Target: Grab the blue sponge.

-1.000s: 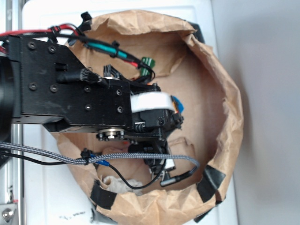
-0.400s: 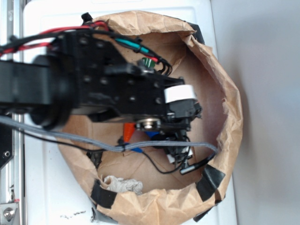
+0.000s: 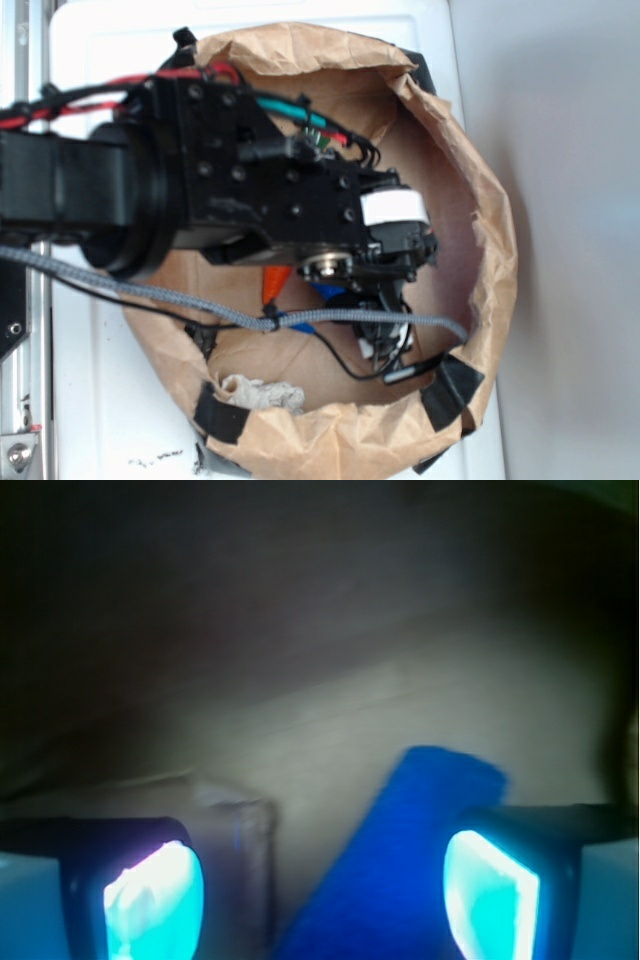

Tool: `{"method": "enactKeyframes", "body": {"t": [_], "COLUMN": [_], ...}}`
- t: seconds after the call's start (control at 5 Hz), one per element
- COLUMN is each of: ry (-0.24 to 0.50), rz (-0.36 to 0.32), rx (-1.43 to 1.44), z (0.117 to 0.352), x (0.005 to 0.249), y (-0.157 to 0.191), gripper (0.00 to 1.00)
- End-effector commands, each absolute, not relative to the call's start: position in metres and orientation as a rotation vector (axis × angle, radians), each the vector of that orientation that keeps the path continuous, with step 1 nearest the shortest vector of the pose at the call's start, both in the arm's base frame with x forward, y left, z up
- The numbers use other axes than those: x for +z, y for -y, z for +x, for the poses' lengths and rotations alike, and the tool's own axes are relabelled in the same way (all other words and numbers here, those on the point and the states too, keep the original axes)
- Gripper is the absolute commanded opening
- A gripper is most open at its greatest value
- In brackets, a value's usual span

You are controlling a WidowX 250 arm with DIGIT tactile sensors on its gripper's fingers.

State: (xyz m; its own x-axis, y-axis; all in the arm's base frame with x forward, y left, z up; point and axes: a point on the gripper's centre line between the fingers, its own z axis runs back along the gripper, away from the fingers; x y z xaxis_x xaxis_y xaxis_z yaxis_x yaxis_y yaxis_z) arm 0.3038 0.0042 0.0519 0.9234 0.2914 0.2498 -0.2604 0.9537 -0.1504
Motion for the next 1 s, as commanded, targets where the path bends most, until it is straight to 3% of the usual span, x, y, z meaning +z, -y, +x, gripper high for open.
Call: {"method": "enactKeyframes", "body": {"t": [0.0,0.2,0.6,0.8], "ry": [0.295,0.319,0.372,0.373], "rz": [-0.102,-0.075,-0.017,-0.019], "rx": [0.277,0.272,0.302,0.31], "z": [0.301,0.301,0.301,0.299], "x": [0.06,0.06,0.067,0.075], "y": [-0.015,-0.012,-0.008,-0.005], "gripper": [0.43,0.0,0.0,0.0]}}
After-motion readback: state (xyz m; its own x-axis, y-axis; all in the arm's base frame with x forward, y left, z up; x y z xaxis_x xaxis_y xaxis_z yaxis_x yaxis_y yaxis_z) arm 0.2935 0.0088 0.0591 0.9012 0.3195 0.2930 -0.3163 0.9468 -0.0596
